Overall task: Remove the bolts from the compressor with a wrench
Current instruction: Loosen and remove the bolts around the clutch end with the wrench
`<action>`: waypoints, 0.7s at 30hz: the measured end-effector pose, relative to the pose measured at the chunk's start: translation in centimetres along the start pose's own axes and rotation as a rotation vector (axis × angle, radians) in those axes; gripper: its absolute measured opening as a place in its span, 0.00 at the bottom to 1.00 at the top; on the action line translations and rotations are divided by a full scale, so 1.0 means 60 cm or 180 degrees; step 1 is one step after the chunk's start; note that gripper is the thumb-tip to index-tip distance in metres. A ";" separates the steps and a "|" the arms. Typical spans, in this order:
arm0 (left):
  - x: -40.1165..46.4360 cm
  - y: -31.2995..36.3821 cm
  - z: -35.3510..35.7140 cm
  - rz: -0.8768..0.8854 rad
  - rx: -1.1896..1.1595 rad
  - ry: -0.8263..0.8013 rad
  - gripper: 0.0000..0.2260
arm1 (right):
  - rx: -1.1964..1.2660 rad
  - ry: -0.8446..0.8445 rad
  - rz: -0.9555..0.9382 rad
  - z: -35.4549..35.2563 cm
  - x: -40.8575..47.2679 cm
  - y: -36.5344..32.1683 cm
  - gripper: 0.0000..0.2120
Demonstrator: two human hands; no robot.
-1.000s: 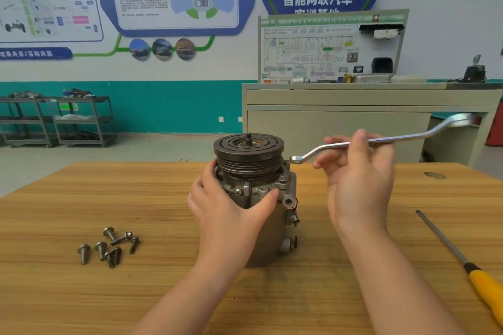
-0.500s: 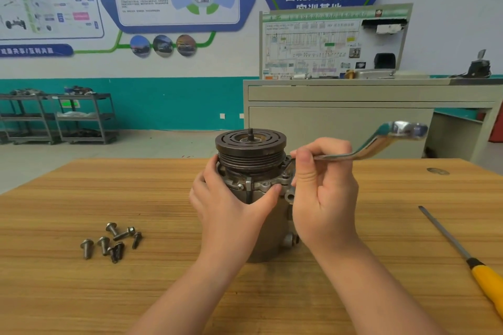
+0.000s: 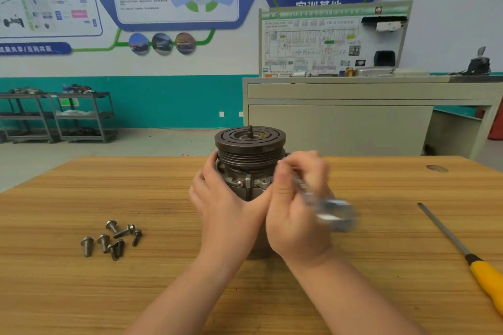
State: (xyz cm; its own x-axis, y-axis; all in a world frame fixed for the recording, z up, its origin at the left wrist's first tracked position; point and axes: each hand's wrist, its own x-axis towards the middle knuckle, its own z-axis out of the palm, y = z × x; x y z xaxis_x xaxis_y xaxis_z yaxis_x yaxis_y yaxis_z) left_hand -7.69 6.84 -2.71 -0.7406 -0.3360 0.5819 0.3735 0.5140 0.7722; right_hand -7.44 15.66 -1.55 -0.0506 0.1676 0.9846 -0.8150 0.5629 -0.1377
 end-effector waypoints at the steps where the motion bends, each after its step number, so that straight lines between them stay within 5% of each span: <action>1: -0.001 -0.002 0.000 -0.0017 -0.0013 0.0001 0.49 | 0.0305 0.0288 0.0298 0.000 0.003 0.001 0.05; 5: -0.003 -0.008 0.003 0.0064 -0.0002 -0.0002 0.49 | 0.1484 0.1237 0.2095 -0.010 0.034 0.030 0.05; 9: 0.000 -0.010 0.004 0.0087 0.0013 -0.0037 0.49 | 0.2178 0.0619 0.3628 -0.023 0.068 0.083 0.08; 12: -0.001 -0.010 0.003 0.0075 -0.0011 -0.0020 0.51 | 0.2781 0.0524 0.4168 -0.023 0.080 0.093 0.10; 16: -0.003 -0.007 0.003 0.0000 -0.0120 -0.0047 0.54 | 0.3512 0.1039 0.3996 -0.034 0.089 0.083 0.10; 21: -0.003 -0.007 0.002 0.0030 -0.0089 -0.0034 0.53 | 0.1614 0.0687 0.2227 -0.044 0.075 0.047 0.06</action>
State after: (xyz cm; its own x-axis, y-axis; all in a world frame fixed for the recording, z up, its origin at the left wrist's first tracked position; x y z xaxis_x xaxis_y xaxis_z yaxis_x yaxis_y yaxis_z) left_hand -7.80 6.80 -3.18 -0.7428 -0.3226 0.5866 0.3959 0.4949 0.7735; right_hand -8.40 20.14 2.20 -0.5644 0.5163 0.6441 -0.7984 -0.1429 -0.5850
